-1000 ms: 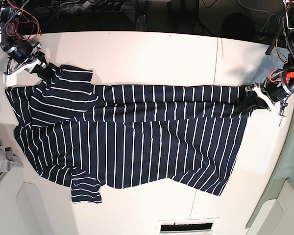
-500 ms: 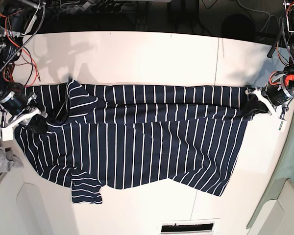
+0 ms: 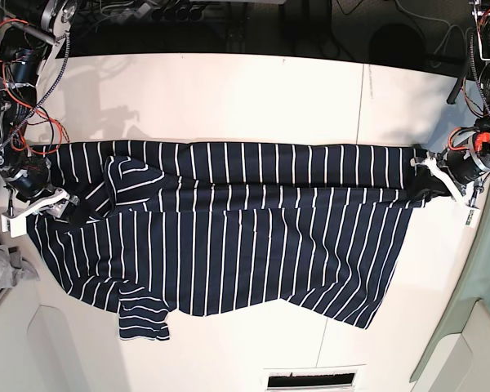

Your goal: Layout the t-shirt on the table in an organized manner, then fold the t-shirt properly

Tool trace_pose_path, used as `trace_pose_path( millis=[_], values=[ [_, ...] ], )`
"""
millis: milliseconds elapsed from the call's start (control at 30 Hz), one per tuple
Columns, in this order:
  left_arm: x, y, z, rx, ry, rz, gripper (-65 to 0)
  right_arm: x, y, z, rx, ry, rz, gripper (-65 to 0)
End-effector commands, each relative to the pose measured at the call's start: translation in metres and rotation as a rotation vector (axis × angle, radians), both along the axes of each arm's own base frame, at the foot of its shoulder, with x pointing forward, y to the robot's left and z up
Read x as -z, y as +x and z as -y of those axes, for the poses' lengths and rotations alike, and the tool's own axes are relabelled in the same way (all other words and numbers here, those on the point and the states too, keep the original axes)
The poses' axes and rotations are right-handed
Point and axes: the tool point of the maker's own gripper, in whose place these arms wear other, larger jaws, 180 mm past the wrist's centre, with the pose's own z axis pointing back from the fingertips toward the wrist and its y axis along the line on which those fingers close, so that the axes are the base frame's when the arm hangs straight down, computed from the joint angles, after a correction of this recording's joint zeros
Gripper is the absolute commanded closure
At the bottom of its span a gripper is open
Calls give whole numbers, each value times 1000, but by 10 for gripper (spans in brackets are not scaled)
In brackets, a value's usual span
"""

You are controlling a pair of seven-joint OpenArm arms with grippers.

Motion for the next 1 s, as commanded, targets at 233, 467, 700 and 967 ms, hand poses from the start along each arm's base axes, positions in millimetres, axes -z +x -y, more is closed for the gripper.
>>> trace_pose_path(
  millis=[233,467,700,967],
  values=[
    [-18,6,-26,-99,-39,-8,-269,-59,13,22,13,-20,115,-392],
    [-14,-12,-40,-158,-82,-41,-337,-55,-17,70,90,-88,79,-392],
    [12,-35,-27,-186,-108,-100,-351,-32,-63,113,185,-160,-19,-392],
    [33,-41,-28,-289,-67,-130,-351,-8,-85,123,235,-152,-76,-392]
  ],
)
